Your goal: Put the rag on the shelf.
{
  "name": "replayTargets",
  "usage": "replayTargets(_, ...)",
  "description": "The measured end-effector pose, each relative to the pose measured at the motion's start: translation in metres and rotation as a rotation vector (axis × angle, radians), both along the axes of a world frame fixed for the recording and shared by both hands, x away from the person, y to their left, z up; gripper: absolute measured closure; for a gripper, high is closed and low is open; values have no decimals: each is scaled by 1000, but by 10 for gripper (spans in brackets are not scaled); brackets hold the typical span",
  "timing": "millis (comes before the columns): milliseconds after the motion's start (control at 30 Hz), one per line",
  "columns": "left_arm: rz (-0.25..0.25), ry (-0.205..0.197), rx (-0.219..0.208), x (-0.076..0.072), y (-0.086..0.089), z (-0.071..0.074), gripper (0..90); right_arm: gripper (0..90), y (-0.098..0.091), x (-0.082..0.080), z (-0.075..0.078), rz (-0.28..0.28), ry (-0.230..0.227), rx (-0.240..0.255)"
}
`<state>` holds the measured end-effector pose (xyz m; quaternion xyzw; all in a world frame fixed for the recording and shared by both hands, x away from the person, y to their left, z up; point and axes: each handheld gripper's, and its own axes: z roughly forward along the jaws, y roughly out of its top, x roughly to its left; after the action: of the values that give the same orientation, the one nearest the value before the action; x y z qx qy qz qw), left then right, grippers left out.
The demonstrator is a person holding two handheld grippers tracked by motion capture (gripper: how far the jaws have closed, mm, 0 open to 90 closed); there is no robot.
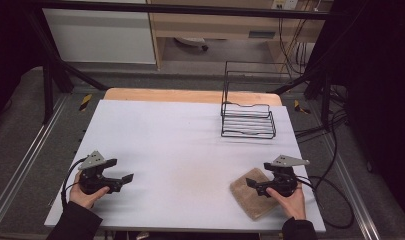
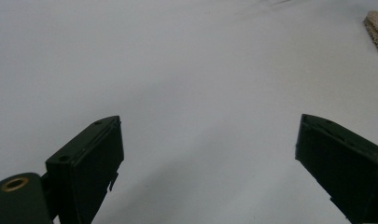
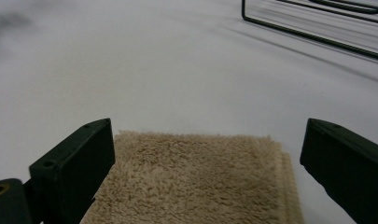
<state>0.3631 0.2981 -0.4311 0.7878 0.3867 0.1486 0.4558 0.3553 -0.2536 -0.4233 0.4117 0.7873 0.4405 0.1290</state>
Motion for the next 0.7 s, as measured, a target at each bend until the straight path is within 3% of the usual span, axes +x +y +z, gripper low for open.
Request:
replayTargets(333,5,1,1,0,0,0,84,146,32,-4,-3,64,25,-56)
replayTargets(500,10,3,3,0,1,0,88,284,50,-8,-9,82,29,-75)
replayTargets(700,18,0,3,0,1,0,94,424,62,-11,-15,93,24,-147)
